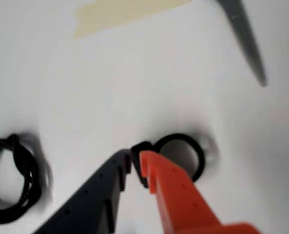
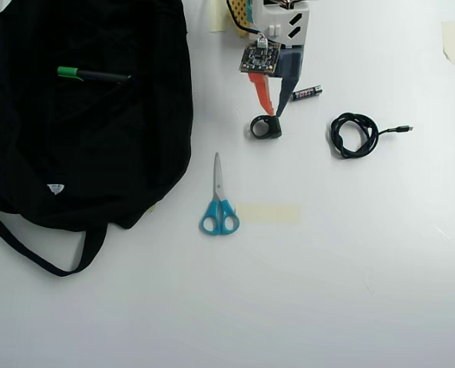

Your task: Put the green marker into the black bag

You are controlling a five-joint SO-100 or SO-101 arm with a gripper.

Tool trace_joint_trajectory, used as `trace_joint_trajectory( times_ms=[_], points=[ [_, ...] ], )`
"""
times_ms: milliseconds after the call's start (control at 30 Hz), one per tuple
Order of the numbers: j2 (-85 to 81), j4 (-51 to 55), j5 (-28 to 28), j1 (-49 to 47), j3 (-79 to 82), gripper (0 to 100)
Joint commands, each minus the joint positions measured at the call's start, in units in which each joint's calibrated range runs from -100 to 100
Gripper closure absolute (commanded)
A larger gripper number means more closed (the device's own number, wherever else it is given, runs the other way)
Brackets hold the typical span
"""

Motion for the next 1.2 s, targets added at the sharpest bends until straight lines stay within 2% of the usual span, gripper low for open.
trace_joint_trajectory(
  times_ms=[0, 167, 233, 567, 1167],
  points=[
    [-7.5, -14.9, 0.2, -0.6, 14.7, 98],
    [-15.0, -26.5, -0.2, -0.2, 29.3, 98],
    [-17.2, -24.8, 0.3, -0.2, 30.5, 98],
    [-18.8, -2.0, 0.2, -0.9, 30.5, 98],
    [-18.7, -1.0, 0.6, -2.7, 30.5, 98]
  ],
)
